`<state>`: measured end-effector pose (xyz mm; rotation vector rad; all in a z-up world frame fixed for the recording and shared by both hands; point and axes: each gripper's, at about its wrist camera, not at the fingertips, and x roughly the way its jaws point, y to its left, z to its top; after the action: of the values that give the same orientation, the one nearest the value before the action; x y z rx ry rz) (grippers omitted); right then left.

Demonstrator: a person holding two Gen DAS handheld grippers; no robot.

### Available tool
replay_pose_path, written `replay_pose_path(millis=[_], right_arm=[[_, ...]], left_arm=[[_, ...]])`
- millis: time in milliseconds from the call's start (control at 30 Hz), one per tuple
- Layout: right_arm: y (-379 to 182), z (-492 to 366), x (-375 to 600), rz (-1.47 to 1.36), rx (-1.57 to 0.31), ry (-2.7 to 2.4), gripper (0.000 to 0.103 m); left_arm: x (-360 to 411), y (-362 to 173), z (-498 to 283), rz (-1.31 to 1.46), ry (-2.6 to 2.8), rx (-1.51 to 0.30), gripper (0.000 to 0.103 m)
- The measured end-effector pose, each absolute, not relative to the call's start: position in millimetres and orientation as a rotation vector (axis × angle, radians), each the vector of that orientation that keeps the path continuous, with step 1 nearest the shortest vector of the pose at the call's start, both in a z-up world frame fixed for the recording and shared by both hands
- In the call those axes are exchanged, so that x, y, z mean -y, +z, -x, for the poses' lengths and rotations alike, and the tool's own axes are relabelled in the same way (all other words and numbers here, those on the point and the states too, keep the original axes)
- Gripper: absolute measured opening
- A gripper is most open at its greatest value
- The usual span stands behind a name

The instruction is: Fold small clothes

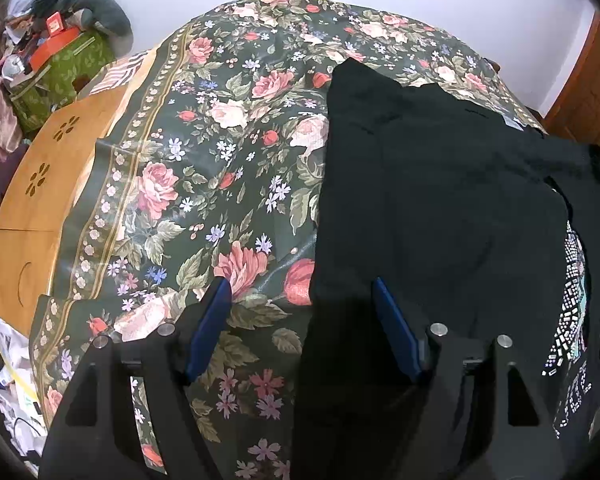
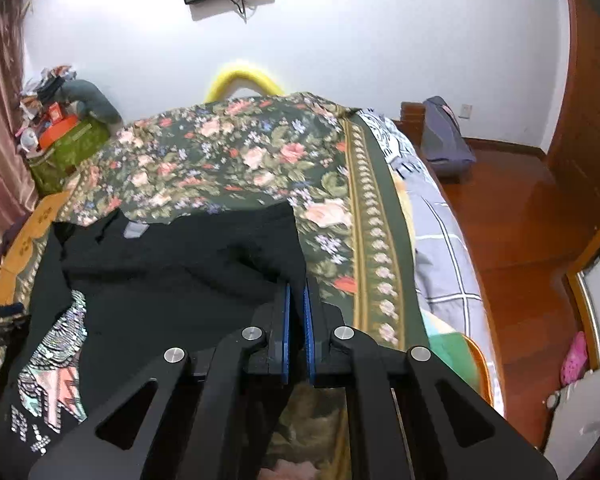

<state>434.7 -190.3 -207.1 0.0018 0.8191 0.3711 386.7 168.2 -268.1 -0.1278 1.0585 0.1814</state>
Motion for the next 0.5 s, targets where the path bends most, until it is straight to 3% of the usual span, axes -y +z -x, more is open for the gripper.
replay_pose_path(millis=[133, 200, 267, 367, 500], right_arm=[[-215, -431, 185, 0.004, -0.844, 0.37, 0.012], [-214, -424, 187, -0.019, -0.864, 0.401, 0.035], [-213, -412, 188, -0.037, -0.873, 0.439, 0.05], [-214, -392, 186, -0.011, -0.894, 0.494, 0.051], [-227, -366, 187, 0.021, -0.945, 0.536, 0.052]], left_arm=[[-167, -266, -386, 0.123, 0.188, -1.064, 0.073], [-166, -264, -383, 0.112, 0.191, -1.066, 0.073], [-164, -262, -378, 0.087, 0.19, -1.068, 0.073], [-161, -261, -370, 0.079, 0.173, -1.073, 0.069], [-156, -261, -367, 0.145, 0.1, -1.099, 0.031]])
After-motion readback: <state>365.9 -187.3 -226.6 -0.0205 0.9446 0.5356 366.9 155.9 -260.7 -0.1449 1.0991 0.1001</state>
